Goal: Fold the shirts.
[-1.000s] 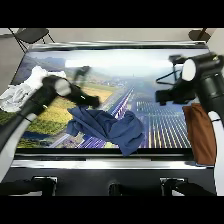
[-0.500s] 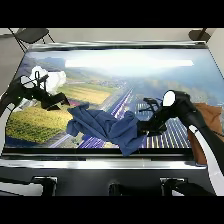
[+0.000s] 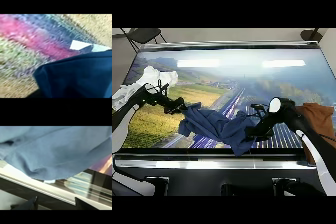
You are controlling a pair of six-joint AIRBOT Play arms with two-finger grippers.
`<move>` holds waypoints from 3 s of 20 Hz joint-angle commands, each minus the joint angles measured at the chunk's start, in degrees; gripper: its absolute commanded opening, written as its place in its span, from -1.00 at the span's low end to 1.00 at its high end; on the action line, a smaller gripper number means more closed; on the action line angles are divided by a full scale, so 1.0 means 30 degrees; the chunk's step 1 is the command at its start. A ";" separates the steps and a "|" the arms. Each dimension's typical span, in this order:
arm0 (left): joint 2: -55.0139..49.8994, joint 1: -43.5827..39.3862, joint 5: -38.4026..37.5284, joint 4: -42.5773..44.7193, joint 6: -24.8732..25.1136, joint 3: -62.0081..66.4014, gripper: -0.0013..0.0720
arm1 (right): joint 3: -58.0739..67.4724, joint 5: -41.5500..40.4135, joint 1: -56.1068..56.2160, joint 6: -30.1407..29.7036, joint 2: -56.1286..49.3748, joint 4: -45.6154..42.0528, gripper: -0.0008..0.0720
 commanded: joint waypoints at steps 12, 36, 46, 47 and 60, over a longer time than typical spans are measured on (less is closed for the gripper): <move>0.0401 -0.0124 -0.0765 -0.0160 0.0605 -0.0007 -0.88 | -0.5064 -0.7555 0.1260 0.0918 -0.0066 0.4291 0.90; 2.2097 -0.0423 0.6550 -0.0175 -0.0525 0.6164 -0.89 | 1.4608 -1.1817 0.1202 0.6120 1.1744 -1.1489 -0.84; 1.8170 -0.0423 0.2951 0.5880 -0.0503 0.4772 -0.89 | 1.5081 -0.6280 0.1202 0.6521 0.7898 -1.2837 -0.84; 1.7085 -0.0423 0.3220 0.6200 -0.0481 0.3971 -0.89 | 1.4979 -0.6280 0.1202 0.6856 0.6462 -1.3748 -0.84; 0.3133 -0.0809 0.1894 0.5406 -0.0437 0.2455 -0.89 | 1.4957 -0.9034 -0.0619 1.1788 -0.7584 -1.1081 -0.84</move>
